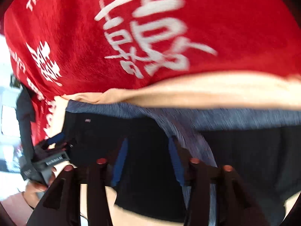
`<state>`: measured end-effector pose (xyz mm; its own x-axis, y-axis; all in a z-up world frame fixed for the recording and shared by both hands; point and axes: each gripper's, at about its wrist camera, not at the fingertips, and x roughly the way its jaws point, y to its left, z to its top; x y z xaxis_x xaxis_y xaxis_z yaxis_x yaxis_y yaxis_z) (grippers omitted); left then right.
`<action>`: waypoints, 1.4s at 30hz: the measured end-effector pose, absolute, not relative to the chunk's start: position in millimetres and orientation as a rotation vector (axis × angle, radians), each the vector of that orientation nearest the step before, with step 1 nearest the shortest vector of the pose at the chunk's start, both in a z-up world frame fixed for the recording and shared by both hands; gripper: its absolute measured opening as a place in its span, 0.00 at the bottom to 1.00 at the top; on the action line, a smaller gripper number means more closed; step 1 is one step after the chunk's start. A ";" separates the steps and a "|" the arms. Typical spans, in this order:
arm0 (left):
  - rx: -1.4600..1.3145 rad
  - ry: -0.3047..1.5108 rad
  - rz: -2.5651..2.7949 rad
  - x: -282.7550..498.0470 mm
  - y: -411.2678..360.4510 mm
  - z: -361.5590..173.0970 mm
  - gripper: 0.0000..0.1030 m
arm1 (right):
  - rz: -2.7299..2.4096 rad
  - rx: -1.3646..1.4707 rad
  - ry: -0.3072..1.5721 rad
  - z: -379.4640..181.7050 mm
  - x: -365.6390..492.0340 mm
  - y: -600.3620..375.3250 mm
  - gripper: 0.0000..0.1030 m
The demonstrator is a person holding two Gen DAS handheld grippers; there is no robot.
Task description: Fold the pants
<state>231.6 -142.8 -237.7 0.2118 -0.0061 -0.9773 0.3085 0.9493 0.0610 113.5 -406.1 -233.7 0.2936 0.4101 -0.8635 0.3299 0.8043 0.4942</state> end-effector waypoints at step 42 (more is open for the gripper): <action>0.263 1.574 -0.851 -7.7 -342.0 -235.3 0.95 | -0.361 1.230 1.107 -247.9 -307.6 -463.5 0.55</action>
